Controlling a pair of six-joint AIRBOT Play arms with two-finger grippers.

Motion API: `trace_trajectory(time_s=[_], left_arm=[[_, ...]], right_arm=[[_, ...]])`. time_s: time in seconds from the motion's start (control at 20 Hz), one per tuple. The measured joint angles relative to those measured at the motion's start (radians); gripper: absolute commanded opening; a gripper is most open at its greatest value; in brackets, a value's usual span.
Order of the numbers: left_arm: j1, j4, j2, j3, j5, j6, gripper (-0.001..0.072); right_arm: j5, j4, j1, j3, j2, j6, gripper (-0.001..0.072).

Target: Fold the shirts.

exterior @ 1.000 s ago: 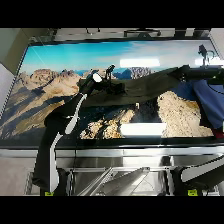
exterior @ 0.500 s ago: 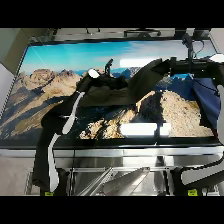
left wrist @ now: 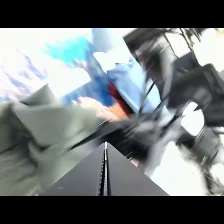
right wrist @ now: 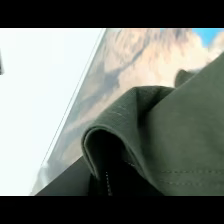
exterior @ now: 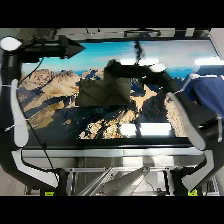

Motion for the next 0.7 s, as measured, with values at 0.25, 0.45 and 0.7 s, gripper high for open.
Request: trace_trajectory(time_s=[0.25,0.45,0.7], left_arm=[[0.130,-0.011,0.096,-0.137,-0.042,0.068,0.0017],[0.167,-0.015,0.115,-0.197,-0.084,0.086,0.0017],[0.178,-0.056,0.121,-0.215,-0.103,0.089,0.0017]], right_arm=[[-0.389,0.349,0.305,0.100,-0.242,-0.362,0.0702],[-0.362,0.470,0.354,0.173,-0.328,-0.489,0.0699],[-0.159,0.335,0.247,0.193,-0.250,-0.382,0.0523]])
